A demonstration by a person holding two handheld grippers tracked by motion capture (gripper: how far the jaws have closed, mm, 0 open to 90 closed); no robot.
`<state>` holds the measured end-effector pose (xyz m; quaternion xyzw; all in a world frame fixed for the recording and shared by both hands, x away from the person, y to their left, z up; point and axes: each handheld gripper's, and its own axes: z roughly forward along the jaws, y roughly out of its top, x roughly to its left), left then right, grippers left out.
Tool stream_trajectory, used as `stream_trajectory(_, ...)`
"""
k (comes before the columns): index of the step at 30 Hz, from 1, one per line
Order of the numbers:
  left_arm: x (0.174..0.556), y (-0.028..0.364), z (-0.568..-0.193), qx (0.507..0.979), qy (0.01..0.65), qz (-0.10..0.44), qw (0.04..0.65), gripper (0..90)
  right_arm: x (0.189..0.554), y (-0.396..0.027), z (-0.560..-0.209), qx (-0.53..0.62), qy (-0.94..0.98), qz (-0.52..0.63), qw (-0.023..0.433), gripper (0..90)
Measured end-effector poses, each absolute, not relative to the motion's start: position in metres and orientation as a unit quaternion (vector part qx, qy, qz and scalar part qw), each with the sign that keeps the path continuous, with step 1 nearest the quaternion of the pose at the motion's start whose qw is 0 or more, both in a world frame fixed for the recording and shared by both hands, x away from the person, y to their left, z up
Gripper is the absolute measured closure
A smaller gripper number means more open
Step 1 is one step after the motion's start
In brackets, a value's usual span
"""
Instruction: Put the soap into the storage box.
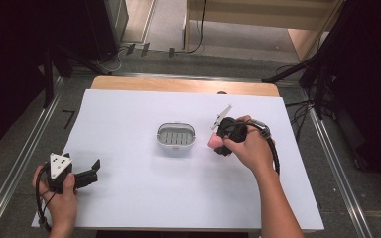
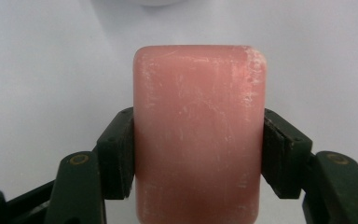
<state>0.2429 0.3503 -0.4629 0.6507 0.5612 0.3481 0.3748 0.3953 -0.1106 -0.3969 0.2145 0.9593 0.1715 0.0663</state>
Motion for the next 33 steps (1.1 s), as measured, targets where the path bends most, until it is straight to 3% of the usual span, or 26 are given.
stream_trajectory(33,0.243,0.35,-0.463,0.655,0.558,0.346,0.374,0.0,0.409,-0.068,-0.374,0.157,0.966,0.195,0.063,38.7)
